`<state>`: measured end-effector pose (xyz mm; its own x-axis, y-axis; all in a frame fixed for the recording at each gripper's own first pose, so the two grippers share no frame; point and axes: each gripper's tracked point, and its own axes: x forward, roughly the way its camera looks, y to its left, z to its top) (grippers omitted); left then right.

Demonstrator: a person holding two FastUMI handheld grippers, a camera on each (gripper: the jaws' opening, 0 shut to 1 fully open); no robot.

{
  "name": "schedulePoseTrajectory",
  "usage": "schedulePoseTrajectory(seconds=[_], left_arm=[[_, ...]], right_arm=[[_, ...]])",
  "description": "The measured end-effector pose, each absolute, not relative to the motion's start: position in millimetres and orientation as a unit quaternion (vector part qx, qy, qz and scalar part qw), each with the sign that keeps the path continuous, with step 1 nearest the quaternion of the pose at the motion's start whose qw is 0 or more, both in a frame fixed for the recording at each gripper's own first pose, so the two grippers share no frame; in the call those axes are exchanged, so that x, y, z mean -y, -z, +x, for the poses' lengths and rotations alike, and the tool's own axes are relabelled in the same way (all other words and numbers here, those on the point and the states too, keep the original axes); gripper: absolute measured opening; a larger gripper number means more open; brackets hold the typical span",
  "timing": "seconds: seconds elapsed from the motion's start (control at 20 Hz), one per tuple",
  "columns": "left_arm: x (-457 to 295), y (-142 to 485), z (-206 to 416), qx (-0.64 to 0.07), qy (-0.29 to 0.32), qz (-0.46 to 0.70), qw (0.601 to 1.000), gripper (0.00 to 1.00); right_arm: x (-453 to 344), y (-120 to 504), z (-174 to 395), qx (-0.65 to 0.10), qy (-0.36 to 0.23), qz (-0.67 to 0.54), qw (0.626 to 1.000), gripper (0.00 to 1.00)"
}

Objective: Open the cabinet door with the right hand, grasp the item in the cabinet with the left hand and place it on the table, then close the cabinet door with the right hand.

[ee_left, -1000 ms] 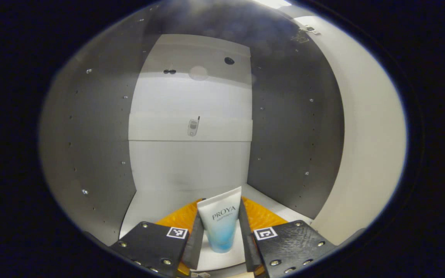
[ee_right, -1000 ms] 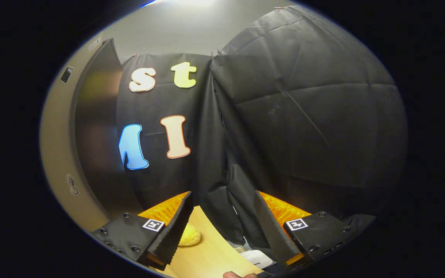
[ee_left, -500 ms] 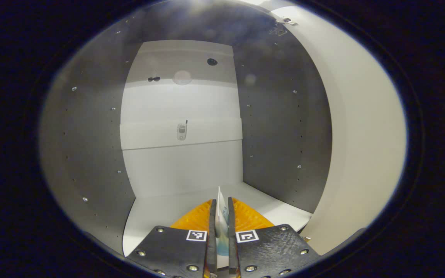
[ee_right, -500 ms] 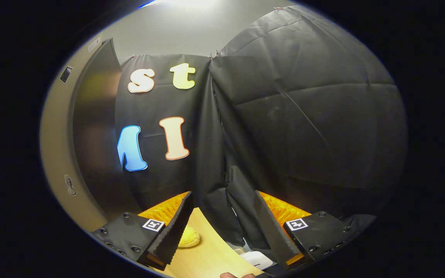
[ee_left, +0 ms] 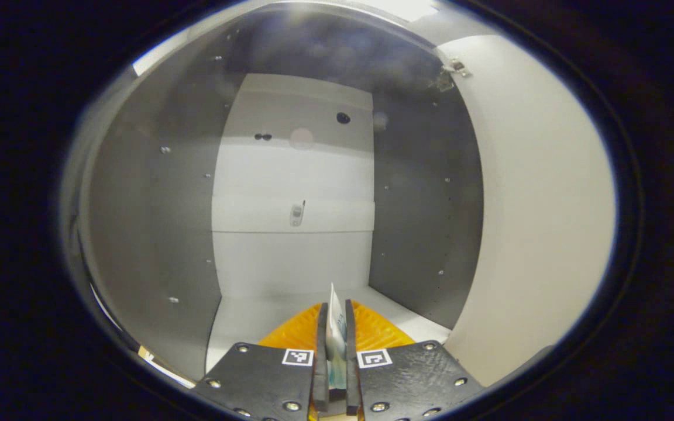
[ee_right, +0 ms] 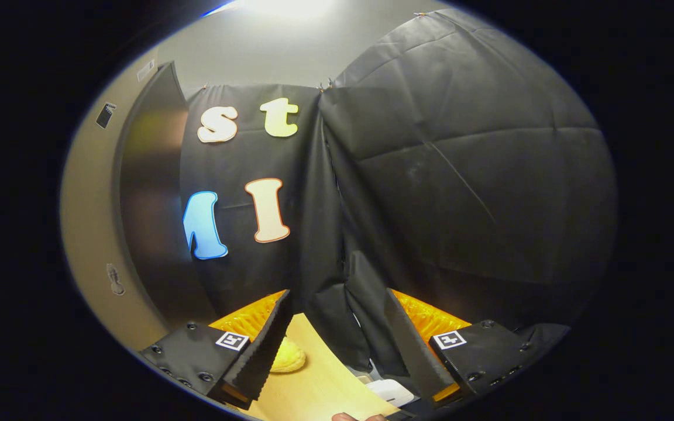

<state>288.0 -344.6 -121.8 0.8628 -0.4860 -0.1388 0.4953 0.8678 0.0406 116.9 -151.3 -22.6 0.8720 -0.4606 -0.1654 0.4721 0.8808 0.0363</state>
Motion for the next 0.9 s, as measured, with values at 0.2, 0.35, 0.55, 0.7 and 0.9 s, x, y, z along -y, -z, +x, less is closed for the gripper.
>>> schedulePoseTrajectory(seconds=[0.2,0.35,0.55,0.7,0.9], left_arm=[[299.9,90.6,251.3,-0.045,0.248,0.055,0.966,0.14],[263.1,82.1,219.8,-0.042,0.237,0.073,0.968,0.10],[213.7,79.8,182.2,-0.035,0.219,0.086,0.971,0.14],[175.4,89.9,161.1,-0.042,0.201,0.082,0.975,0.11],[121.4,114.8,133.8,-0.058,0.163,0.064,0.983,0.11]], right_arm=[[142.0,14.3,107.7,-0.066,0.237,0.028,0.969,0.98],[139.5,11.3,99.2,-0.062,0.239,0.023,0.969,0.94],[134.6,4.1,84.5,-0.053,0.245,0.019,0.968,0.94],[126.1,2.0,79.1,-0.054,0.239,0.021,0.969,0.94],[107.5,-5.9,69.6,-0.048,0.214,0.017,0.976,0.93]])
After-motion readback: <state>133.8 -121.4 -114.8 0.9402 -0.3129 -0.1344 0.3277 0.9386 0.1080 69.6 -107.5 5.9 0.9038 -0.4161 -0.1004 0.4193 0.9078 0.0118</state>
